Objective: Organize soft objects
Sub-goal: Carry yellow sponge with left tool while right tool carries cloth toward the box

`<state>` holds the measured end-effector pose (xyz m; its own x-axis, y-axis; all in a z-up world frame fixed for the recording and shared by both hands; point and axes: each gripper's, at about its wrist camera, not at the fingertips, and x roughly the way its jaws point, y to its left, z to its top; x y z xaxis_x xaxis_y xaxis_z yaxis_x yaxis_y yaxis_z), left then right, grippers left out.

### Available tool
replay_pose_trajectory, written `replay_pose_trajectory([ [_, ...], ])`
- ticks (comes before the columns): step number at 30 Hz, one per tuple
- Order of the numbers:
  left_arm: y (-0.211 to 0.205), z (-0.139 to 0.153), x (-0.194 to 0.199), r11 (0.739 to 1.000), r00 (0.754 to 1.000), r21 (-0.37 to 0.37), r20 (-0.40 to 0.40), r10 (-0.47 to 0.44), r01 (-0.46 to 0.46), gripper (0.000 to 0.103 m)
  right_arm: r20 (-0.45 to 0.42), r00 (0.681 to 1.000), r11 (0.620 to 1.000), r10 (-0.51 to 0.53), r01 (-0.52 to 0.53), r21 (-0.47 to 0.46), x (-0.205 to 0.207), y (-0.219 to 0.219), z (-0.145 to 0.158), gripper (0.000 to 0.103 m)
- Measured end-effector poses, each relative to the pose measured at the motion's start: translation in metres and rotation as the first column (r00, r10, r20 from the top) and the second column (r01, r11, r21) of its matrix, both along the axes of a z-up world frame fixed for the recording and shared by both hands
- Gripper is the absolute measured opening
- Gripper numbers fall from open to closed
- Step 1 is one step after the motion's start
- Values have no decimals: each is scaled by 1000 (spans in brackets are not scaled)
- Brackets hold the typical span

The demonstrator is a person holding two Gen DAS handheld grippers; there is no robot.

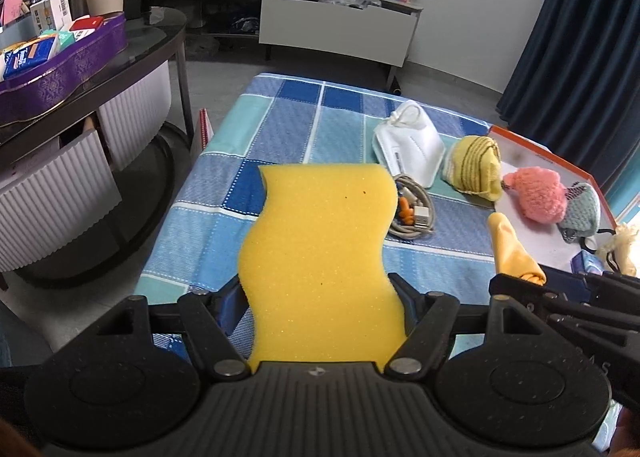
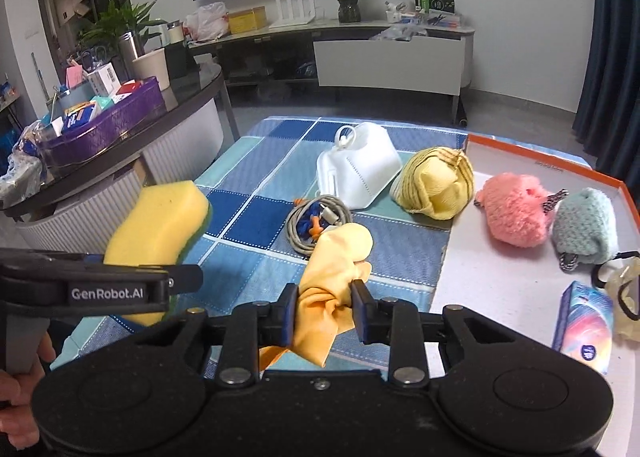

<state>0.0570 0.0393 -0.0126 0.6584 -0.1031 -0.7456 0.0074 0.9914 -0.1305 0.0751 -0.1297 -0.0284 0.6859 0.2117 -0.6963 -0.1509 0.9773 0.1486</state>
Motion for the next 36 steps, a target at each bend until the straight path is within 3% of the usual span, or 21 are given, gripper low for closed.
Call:
replay_pose_trajectory([
  [36,-41,19,-49,996,994,49,75,-76,72,73,106,990,996,-89,87,26,-68,-34,32,36],
])
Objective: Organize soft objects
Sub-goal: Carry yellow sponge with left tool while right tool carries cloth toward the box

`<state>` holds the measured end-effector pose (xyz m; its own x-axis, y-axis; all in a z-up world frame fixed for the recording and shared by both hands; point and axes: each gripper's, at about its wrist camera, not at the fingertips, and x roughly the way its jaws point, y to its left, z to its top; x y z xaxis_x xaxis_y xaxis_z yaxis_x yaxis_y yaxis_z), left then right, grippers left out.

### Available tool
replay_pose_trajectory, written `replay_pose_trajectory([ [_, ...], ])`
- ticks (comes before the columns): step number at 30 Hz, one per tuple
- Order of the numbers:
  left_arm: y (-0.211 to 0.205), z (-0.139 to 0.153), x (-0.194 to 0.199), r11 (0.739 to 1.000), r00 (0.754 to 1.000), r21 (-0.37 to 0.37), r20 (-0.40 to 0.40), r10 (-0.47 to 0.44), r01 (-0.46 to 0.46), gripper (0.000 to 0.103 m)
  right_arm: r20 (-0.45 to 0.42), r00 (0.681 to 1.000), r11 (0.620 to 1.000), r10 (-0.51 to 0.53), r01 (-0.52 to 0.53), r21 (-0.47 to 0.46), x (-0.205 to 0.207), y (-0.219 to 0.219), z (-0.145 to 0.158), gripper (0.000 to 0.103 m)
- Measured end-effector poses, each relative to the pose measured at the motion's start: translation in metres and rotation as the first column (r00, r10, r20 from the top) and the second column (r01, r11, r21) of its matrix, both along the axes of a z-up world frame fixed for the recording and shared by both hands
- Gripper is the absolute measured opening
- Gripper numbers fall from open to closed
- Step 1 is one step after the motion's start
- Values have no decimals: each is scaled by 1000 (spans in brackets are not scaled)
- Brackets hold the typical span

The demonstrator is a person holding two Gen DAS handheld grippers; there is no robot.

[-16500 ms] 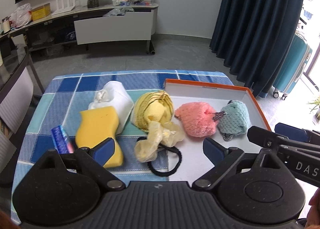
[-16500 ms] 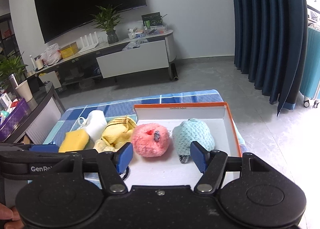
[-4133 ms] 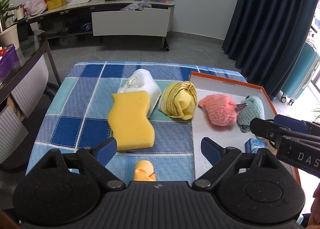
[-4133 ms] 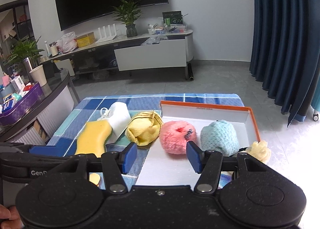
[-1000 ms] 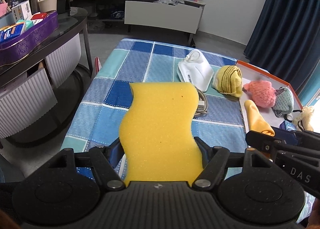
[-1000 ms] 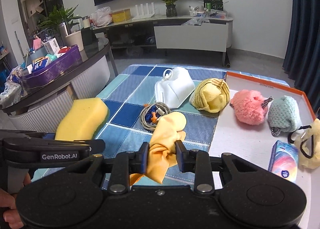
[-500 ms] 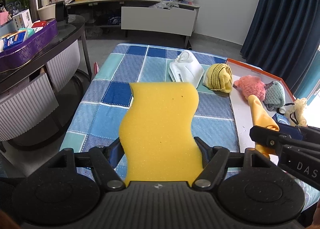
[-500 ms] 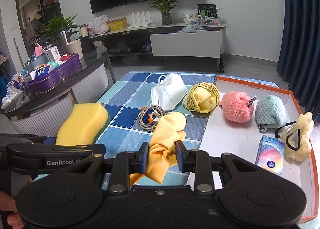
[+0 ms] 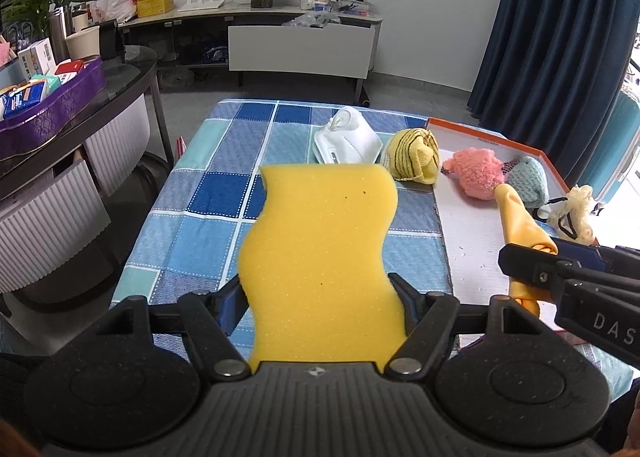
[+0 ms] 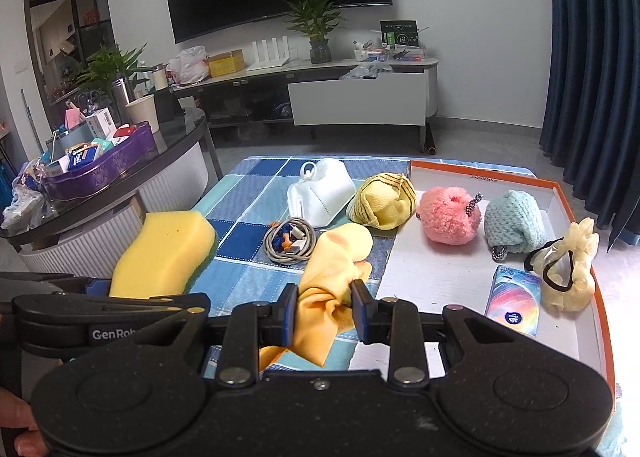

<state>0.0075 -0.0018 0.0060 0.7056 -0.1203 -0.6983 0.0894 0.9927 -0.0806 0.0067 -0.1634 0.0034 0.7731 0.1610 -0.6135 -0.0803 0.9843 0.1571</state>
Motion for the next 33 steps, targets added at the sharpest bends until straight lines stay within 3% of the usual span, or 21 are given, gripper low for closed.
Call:
replay_pose_trajectory([
  [33,-45,0,-4,993,993,-4,0,-117,117,74,10,997,997,-79,79,0,-20,-31,7,36],
])
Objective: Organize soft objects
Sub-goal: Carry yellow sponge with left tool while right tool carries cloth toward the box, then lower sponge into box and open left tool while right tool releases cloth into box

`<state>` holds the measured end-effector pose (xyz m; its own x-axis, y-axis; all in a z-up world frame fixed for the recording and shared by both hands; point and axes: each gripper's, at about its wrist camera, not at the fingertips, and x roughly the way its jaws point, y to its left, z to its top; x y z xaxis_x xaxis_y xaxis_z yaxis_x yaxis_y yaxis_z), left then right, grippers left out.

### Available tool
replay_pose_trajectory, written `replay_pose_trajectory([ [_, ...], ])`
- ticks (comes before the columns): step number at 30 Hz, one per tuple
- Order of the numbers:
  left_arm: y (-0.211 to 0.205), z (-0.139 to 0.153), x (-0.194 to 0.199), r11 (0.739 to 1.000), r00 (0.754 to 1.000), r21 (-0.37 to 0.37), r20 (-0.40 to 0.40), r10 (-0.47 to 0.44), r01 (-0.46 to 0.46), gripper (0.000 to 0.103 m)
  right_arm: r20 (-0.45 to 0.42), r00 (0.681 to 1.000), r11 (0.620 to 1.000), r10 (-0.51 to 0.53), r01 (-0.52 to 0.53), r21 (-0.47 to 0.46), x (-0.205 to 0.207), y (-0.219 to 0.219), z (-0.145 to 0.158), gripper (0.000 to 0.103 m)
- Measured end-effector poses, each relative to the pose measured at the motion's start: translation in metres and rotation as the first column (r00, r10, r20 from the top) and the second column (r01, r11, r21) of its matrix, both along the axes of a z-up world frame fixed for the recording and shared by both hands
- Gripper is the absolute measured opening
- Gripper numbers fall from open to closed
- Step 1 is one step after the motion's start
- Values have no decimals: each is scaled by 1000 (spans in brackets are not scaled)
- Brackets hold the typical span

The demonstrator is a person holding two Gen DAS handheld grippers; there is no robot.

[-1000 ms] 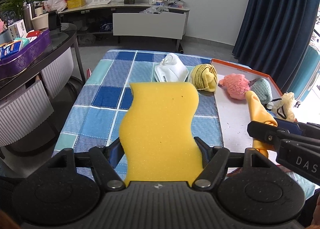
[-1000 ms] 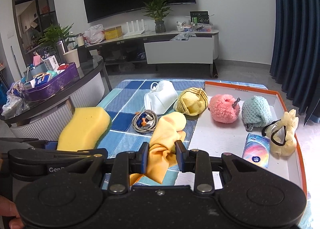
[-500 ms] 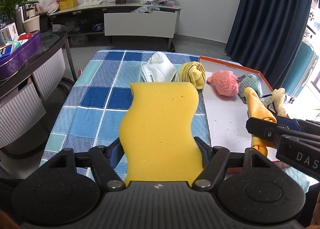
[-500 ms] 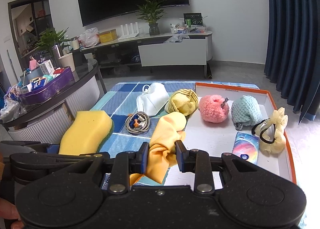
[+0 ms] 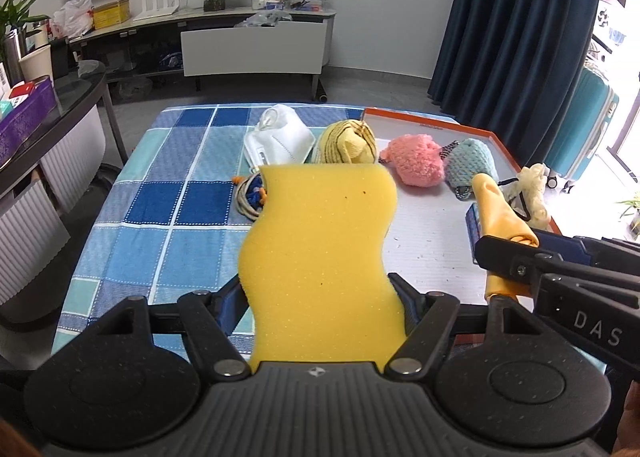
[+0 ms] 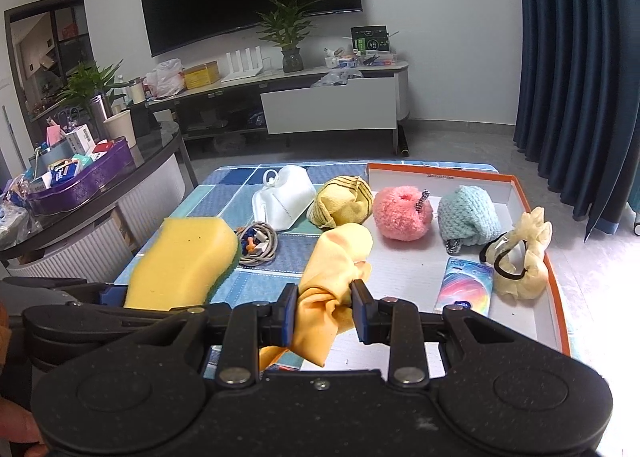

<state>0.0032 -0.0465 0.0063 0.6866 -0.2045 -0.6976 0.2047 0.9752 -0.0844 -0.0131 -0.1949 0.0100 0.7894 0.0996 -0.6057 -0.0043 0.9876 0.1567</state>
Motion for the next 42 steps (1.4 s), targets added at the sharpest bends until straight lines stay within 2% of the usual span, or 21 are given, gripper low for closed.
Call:
replay_pose_trajectory([
  [42,-79,-9,17,986,985,5,-23,-169,169,74,-10,980,980,-199,199,7,-17,-84,-10,36],
])
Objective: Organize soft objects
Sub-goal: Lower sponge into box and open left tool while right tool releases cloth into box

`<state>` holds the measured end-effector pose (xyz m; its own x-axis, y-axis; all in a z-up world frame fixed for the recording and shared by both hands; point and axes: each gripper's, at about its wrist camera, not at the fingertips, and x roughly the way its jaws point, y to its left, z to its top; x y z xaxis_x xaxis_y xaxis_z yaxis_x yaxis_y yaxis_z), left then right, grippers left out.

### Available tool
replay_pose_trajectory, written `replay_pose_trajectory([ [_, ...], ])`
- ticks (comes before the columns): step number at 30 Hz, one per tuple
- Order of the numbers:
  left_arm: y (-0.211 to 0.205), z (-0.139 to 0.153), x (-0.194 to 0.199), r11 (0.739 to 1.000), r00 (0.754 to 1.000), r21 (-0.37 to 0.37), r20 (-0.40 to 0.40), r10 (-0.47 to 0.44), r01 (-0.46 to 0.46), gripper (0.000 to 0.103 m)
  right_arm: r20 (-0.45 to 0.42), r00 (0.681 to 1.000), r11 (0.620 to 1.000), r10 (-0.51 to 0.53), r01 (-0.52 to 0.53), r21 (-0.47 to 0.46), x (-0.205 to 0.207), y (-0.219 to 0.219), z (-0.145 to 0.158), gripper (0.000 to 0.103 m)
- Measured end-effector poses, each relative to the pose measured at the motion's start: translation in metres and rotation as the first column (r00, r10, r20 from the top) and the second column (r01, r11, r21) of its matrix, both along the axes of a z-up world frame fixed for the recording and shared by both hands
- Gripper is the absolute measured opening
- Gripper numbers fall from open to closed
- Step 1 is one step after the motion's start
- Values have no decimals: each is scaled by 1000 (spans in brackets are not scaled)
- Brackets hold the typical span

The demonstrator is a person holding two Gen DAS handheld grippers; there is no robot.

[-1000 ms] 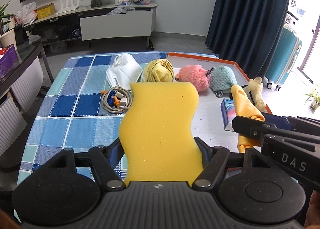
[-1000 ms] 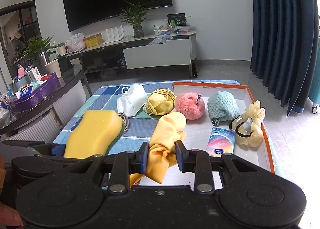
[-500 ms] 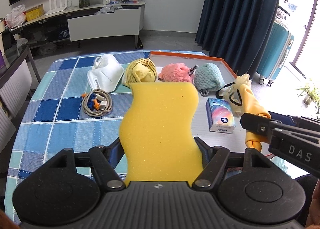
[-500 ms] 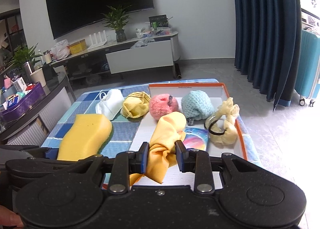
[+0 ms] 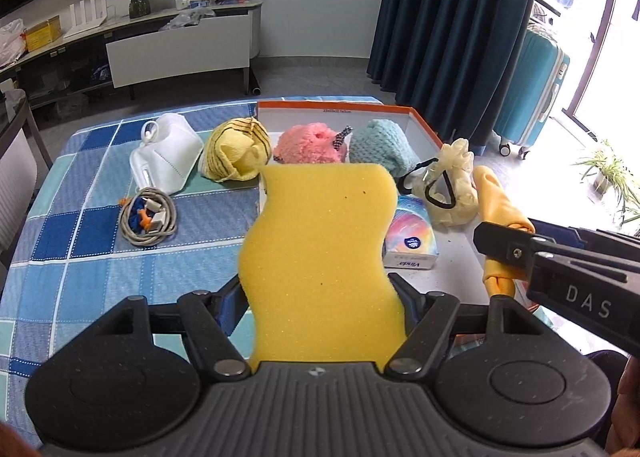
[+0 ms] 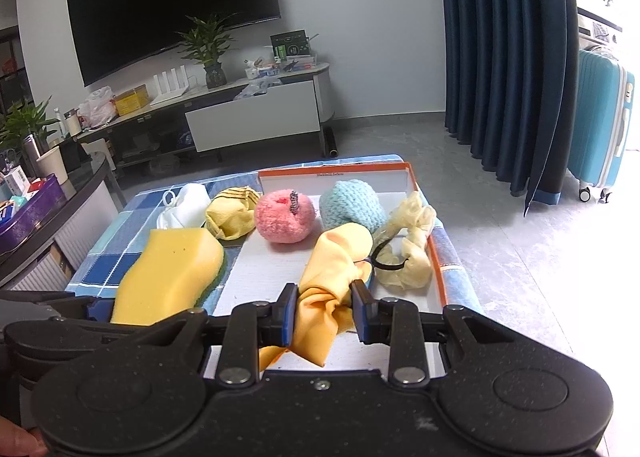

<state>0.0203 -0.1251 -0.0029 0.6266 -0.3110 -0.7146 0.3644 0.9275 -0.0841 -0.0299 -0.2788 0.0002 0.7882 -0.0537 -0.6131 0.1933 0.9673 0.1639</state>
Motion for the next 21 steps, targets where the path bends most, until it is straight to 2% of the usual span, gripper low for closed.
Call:
replay_pose_trajectory([
  [21,-23,11,30,1000,1000,-3,-13,-18,18,74,-3,1000,1000,-24,24,-2,30,-28,8,36],
])
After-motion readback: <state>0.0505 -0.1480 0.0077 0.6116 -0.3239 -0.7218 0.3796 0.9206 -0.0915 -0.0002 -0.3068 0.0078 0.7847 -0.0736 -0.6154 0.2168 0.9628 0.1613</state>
